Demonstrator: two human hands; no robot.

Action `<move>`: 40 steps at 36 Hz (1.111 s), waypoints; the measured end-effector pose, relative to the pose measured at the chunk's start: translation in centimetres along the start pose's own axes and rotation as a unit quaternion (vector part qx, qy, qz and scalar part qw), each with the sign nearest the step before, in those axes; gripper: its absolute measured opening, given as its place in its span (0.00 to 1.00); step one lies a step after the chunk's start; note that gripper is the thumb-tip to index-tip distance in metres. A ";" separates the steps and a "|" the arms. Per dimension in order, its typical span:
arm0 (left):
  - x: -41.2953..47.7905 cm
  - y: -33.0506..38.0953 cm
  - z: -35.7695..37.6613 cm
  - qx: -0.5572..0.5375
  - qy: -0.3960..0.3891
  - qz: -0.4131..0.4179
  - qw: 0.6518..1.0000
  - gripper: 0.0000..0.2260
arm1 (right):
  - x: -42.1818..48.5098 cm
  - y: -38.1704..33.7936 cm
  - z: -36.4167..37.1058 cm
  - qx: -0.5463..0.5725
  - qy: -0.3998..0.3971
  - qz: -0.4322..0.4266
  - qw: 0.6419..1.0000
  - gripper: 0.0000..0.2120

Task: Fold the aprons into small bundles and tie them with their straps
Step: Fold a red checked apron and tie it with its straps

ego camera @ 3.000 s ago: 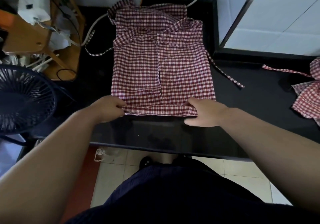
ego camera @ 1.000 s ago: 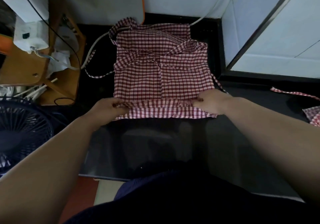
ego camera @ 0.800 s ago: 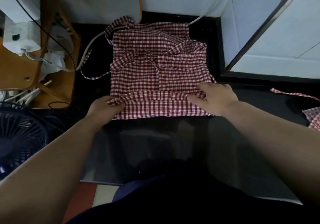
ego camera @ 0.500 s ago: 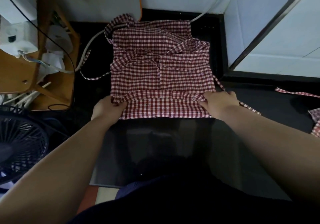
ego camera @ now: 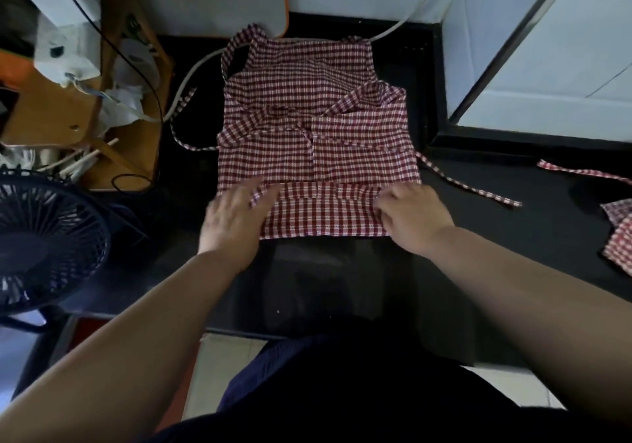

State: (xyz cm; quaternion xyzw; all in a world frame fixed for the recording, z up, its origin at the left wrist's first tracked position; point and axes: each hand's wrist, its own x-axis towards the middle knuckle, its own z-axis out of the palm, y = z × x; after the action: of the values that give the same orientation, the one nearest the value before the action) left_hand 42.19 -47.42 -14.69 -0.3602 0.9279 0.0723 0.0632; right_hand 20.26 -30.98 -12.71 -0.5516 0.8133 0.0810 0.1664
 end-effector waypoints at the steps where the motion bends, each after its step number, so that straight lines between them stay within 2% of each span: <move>1: -0.1 0.3 0.2 -0.005 -0.064 0.024 0.998 0.35 | -0.4 -0.4 0.1 0.035 -0.051 0.001 0.998 0.22; 3: -0.6 0.6 0.4 -0.023 -0.163 0.030 0.986 0.33 | -1.1 -1.0 0.3 0.074 -0.133 0.013 0.988 0.33; 6: -1.8 0.8 0.0 -0.024 -0.195 0.036 0.980 0.34 | -1.8 -1.1 0.8 0.033 -0.147 0.010 0.988 0.42; 10: -3.8 1.0 -0.1 0.002 -0.204 0.054 0.977 0.45 | -2.9 -1.2 1.3 0.007 -0.129 0.005 0.992 0.38; 13: -5.1 1.5 0.4 -0.021 -0.188 0.050 0.981 0.45 | -4.1 -1.5 1.7 -0.010 -0.115 -0.014 0.993 0.32; 15: -5.5 1.7 0.2 -0.051 -0.164 0.049 0.984 0.37 | -4.6 -1.3 1.7 0.009 -0.089 -0.017 0.996 0.26; 17: -5.1 1.6 -0.5 -0.082 -0.147 0.040 0.985 0.24 | -4.6 -1.0 1.3 0.049 -0.082 -0.014 0.995 0.18; 19: -4.6 1.4 -1.6 -0.116 -0.198 0.008 0.973 0.18 | -4.5 -0.7 0.6 0.100 -0.130 0.005 0.986 0.18; 22: -3.5 0.5 -2.7 -0.209 -0.310 -0.035 0.927 0.10 | -3.7 -0.7 -0.9 0.143 -0.186 0.032 0.972 0.18; 23: -3.2 0.1 -3.0 -0.236 -0.328 -0.047 0.913 0.11 | -3.4 -0.7 -1.3 0.139 -0.186 0.034 0.972 0.16; 24: -2.9 -0.3 -3.2 -0.256 -0.335 -0.055 0.905 0.16 | -3.1 -0.8 -1.7 0.124 -0.185 0.035 0.974 0.15; 25: -2.7 -0.6 -3.5 -0.266 -0.342 -0.064 0.899 0.24 | -2.9 -0.9 -2.1 0.105 -0.183 0.035 0.977 0.14; 27: -2.4 -1.0 -3.9 -0.257 -0.353 -0.062 0.898 0.41 | -2.4 -1.1 -2.6 0.070 -0.173 0.032 0.982 0.20; 28: -2.2 -1.1 -3.9 -0.242 -0.349 -0.059 0.903 0.44 | -2.3 -1.2 -2.8 0.052 -0.169 0.030 0.984 0.23; 29: -2.0 -1.2 -3.8 -0.224 -0.335 -0.065 0.913 0.41 | -2.0 -1.4 -2.9 0.039 -0.169 0.027 0.984 0.24; 31: -1.5 -1.1 -2.9 -0.157 -0.272 -0.073 0.946 0.28 | -1.4 -1.6 -3.0 0.012 -0.182 0.033 0.983 0.26; 33: -1.2 -0.6 -2.2 -0.011 -0.214 -0.059 0.975 0.18 | -0.9 -1.8 -2.9 -0.028 -0.203 0.049 0.978 0.27; 34: -1.2 -0.2 -1.8 0.063 -0.193 -0.045 0.978 0.16 | -0.6 -1.8 -2.7 -0.047 -0.211 0.057 0.975 0.27; 36: -1.2 0.5 -0.8 0.128 -0.157 -0.033 0.979 0.15 | -0.2 -1.7 -2.3 -0.081 -0.221 0.065 0.970 0.28; 40: -2.3 0.9 1.1 0.092 -0.117 -0.051 0.988 0.21 | 0.2 -1.4 -0.2 -0.087 -0.213 0.083 0.970 0.30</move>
State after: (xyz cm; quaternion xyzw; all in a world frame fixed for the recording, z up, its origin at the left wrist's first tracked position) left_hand 43.35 -45.01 -15.25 -0.3885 0.8975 0.0253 0.2072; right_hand 21.45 -31.69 -12.55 -0.4645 0.7919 0.2804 0.2803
